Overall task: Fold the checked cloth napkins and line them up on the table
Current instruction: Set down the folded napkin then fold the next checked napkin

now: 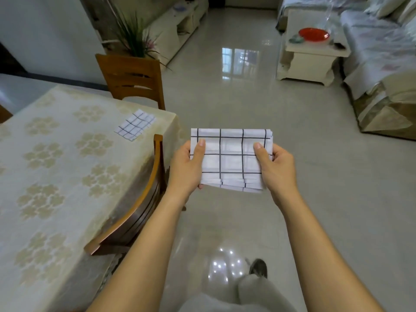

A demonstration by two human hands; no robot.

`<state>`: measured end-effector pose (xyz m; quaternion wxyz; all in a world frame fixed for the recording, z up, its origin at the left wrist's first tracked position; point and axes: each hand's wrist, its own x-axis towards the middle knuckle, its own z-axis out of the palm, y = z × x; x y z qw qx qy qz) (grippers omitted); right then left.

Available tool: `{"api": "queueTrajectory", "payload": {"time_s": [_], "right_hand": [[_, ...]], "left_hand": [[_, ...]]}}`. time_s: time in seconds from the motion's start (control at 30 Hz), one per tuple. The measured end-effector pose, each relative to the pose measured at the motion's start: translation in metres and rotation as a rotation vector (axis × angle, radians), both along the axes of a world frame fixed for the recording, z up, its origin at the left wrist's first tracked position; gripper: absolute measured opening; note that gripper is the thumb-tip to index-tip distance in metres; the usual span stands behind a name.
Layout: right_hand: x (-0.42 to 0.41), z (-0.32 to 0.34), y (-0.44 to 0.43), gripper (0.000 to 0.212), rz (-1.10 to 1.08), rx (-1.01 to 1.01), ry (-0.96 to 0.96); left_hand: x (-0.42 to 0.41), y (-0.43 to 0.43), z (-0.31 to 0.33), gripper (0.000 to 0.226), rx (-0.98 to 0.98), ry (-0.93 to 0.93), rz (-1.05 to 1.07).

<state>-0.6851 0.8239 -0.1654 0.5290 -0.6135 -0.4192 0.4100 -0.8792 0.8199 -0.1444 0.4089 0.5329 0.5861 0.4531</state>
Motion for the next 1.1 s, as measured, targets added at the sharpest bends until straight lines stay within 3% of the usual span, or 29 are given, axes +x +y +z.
{"api": "queueTrajectory", "payload": {"time_s": [0.3,0.6,0.9,1.1], "right_hand": [[0.05,0.043,0.169,0.018,0.233,0.03,0.0],[0.015,0.027,0.302,0.011,0.413,-0.037,0.028],[-0.022,0.057,0.487,0.012,0.455,-0.037,-0.019],[-0.065,0.048,0.576,0.015,0.445,-0.025,0.004]], "left_hand": [[0.057,0.131,0.029,0.026,0.053,-0.059,0.275],[0.026,0.249,0.003,0.027,0.045,-0.034,0.479],[-0.018,0.444,0.021,0.021,0.113,-0.055,0.46],[-0.059,0.525,0.026,0.023,0.138,-0.019,0.455]]}}
